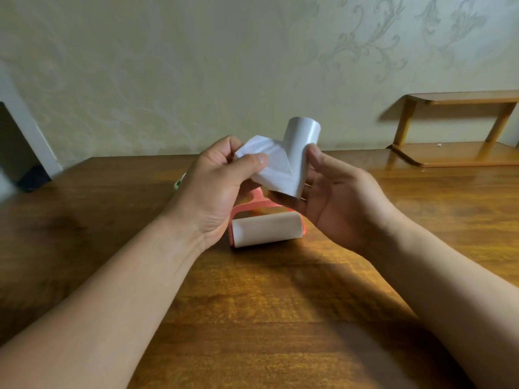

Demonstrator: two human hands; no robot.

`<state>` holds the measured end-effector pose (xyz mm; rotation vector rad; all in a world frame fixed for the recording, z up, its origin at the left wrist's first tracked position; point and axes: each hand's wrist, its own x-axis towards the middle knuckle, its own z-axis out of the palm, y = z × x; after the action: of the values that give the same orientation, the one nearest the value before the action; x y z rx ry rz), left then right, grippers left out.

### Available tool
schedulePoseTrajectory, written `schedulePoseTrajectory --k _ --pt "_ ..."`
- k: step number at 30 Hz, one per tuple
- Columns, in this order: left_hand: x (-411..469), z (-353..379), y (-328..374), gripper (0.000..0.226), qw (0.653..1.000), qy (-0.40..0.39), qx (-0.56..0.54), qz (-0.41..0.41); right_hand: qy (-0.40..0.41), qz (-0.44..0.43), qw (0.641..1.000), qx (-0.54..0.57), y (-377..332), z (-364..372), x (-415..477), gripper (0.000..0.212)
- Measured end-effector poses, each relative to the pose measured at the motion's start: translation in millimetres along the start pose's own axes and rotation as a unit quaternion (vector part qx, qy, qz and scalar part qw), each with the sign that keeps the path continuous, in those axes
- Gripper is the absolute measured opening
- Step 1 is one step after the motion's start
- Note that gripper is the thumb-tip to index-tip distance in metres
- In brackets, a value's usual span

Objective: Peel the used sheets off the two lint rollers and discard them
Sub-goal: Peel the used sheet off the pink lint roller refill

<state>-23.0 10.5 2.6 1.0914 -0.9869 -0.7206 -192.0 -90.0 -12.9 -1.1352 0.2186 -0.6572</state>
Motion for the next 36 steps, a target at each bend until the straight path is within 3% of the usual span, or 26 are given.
schedulePoseTrajectory --k 4,11,16,20,25,29,36 --pt "0.8 -1.8 1.4 0.028 1.0 -0.006 -0.005 -0.001 -0.007 0.005 0.998 0.058 0.3 0.1 1.8 0.052" --pt "1.0 1.2 -2.4 0.026 0.998 0.043 0.053 0.007 0.084 -0.055 0.995 -0.022 10.7 5.6 5.2 0.043" --pt "0.5 0.1 0.3 0.029 0.998 0.03 0.05 -0.004 0.074 -0.052 0.996 -0.026 5.1 6.3 2.3 0.043" --pt "1.6 -0.8 0.5 0.031 0.998 0.039 0.052 0.0 0.099 -0.075 0.987 -0.102 6.2 6.7 2.1 0.043" --pt "4.1 -8.0 7.0 0.041 0.998 0.037 0.024 -0.054 0.043 -0.016 0.993 -0.106 -4.5 -0.6 1.2 0.067" --pt "4.9 -12.6 11.2 0.035 0.996 0.043 0.015 -0.07 0.022 0.029 0.997 -0.068 -8.2 -2.5 1.2 0.051" --pt "4.4 -12.3 10.9 0.017 0.999 0.034 0.025 -0.023 -0.005 0.03 0.997 -0.067 -11.2 0.7 -2.4 0.052"
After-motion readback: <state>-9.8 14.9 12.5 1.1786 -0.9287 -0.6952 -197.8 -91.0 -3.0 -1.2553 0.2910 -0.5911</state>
